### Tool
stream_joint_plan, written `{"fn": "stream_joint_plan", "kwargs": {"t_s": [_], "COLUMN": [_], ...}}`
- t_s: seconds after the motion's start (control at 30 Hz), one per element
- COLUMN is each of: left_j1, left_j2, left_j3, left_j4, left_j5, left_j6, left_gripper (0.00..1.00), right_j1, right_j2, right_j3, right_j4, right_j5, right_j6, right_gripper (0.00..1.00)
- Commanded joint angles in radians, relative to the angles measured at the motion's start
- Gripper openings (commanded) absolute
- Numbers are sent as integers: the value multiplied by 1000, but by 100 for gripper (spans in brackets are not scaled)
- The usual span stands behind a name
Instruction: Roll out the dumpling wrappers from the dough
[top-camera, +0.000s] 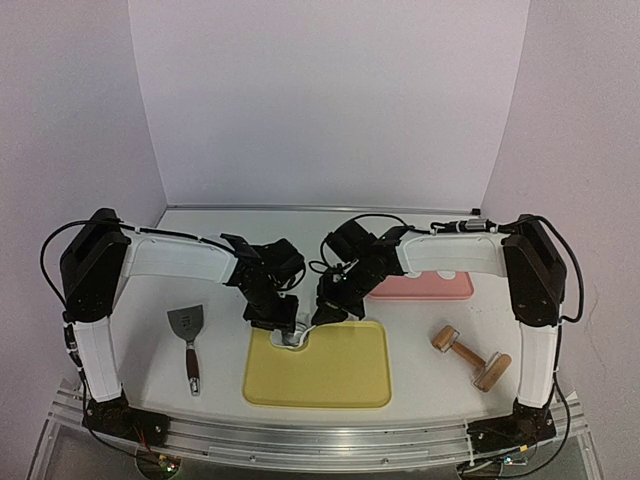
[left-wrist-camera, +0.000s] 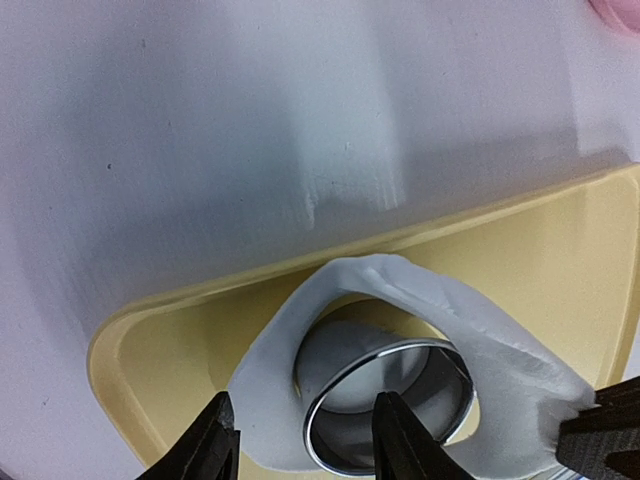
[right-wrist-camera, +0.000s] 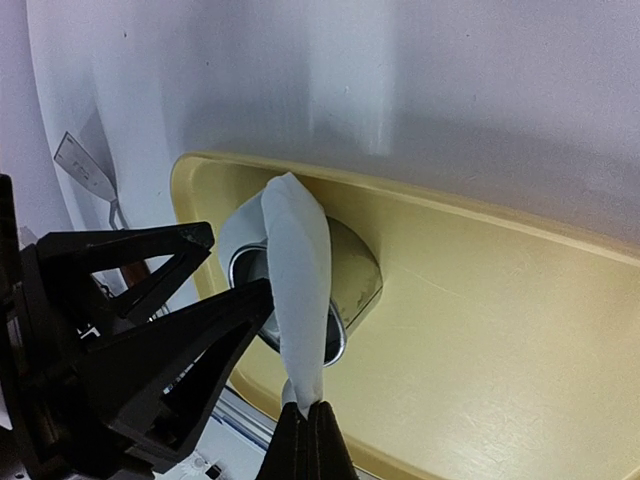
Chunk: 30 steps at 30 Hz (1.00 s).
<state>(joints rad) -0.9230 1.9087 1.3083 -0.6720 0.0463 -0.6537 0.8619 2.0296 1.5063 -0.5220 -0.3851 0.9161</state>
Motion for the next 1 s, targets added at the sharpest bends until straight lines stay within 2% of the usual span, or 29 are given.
{"fn": "stream_joint_plan", "kwargs": {"t_s": [0.0, 0.27, 0.6, 0.77, 0.97], "left_j1": [3, 3, 3, 4, 4], "left_j2": [-104, -198, -360, -420, -491], "left_j3": [10, -78, -269, -329, -415], "left_j4": [15, 28, 294, 267, 314], "left_j5": [-36, -71, 23, -28, -8], "left_j6": [-9, -60, -44, -89, -125], "left_gripper": [50, 58, 63, 63, 64], "right_j1": [13, 21, 34, 46, 69], "right_j2": [14, 25, 62, 99, 147], "right_j3": [38, 47, 80, 133, 189], "right_j4": [43, 62, 71, 76, 74], "right_j5": [-36, -62, -61, -77, -95], "right_j6": [23, 45, 79, 91, 101], "right_gripper": [0, 0, 0, 0, 0]}}
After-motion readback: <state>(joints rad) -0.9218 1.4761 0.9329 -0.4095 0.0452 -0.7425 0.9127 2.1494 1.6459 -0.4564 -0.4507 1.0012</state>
